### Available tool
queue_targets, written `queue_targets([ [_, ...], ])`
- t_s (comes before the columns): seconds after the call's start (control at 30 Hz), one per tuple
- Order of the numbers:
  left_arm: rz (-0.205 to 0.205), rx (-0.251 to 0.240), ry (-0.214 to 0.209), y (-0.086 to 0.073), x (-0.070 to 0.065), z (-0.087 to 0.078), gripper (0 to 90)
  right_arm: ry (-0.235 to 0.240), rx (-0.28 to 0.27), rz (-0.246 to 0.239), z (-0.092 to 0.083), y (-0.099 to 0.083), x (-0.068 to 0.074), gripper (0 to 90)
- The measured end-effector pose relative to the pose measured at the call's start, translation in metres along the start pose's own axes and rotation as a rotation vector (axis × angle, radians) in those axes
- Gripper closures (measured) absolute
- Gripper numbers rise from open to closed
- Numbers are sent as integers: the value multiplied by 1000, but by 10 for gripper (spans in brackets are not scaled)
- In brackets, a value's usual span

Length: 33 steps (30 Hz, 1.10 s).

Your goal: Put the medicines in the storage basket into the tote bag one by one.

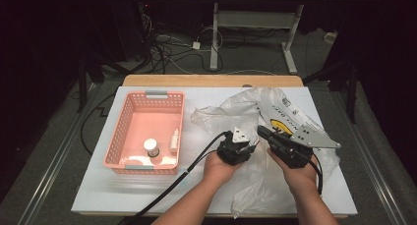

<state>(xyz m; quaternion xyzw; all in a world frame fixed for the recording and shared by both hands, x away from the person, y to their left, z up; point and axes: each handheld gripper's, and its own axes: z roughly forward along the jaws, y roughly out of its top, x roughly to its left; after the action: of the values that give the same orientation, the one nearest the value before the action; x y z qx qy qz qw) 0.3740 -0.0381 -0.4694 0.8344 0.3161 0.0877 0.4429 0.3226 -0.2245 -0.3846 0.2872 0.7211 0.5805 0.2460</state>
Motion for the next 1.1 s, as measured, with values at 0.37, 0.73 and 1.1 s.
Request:
queue_targets([
  [0.37,-28,21,-8,-1,3,13,678,3,1,-8,1,0,0,900],
  [0.73,-32,-15,-35,-1,3,-9,548,4,13,10,1,-4,-2,900],
  [1.1,-36,-48,-70,-17,0,-53,369,-1,15,8,-1,-4,-3,900],
])
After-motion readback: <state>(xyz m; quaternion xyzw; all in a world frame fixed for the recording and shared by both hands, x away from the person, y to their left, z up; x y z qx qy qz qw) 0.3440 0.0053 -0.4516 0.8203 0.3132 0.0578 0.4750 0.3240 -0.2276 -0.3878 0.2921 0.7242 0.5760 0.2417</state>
